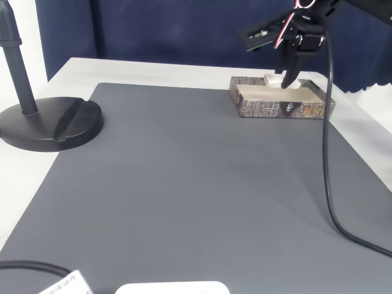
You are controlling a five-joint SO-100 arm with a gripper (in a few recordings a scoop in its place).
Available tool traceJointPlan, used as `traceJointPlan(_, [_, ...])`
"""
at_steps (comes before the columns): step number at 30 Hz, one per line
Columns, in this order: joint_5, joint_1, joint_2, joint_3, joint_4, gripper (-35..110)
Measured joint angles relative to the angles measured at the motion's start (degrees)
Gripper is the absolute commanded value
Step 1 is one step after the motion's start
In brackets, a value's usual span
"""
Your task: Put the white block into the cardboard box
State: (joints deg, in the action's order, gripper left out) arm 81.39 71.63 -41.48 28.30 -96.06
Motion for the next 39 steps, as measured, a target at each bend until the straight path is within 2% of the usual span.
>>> traceJointPlan(24, [-1.14, -0.26, 9.05, -6.59, 0.00, 0])
traceJointPlan(39, [-3.87, -1.14, 9.05, -6.59, 3.08, 29])
